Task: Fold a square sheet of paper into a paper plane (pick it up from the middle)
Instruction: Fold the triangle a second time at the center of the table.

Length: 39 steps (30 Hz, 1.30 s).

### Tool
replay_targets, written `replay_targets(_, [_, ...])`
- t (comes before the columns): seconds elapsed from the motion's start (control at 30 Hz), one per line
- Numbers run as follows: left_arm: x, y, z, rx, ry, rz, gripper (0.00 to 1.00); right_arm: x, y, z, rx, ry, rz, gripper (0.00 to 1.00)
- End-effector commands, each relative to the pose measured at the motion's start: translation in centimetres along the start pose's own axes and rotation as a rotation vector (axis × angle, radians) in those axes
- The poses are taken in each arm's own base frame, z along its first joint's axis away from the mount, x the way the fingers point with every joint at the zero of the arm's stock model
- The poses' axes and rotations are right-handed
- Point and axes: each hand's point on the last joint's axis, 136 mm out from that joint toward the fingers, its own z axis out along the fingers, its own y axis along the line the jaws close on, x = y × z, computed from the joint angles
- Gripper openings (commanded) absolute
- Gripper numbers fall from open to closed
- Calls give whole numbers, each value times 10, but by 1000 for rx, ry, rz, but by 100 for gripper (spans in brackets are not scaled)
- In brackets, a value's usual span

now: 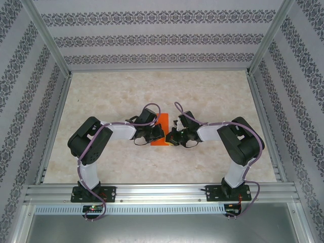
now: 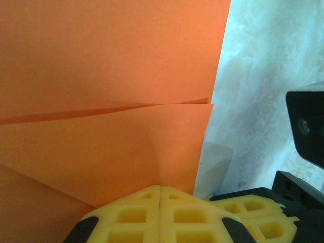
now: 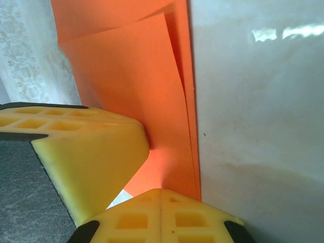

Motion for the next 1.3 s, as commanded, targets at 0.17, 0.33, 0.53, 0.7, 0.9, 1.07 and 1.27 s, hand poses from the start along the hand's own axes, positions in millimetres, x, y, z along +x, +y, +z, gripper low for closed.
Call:
replay_targets(0.17, [4, 47, 6, -229, -15, -38, 0, 10, -36, 2, 144, -4, 45, 3])
replay_targets(0.33, [-7, 47, 5, -255, -55, -60, 0, 14, -49, -2, 227, 19, 23, 2])
replay_targets(0.53, [-14, 54, -4, -328, -89, -76, 0, 18, -52, -4, 239, 26, 15, 2])
replay_targets(0.7, [-23, 46, -5, -289, -106, -57, 0, 18, -50, -4, 232, 28, 10, 2])
replay_targets(0.9, [-34, 42, -10, -237, -133, -39, 2, 18, -49, -3, 229, 31, 7, 1])
replay_targets(1.07, [-41, 46, -9, -178, -133, -33, 4, 19, -50, -2, 226, 33, 18, 1])
replay_targets(1.27, [-46, 56, -11, -131, -137, -51, 4, 20, -54, -1, 238, 41, 25, 1])
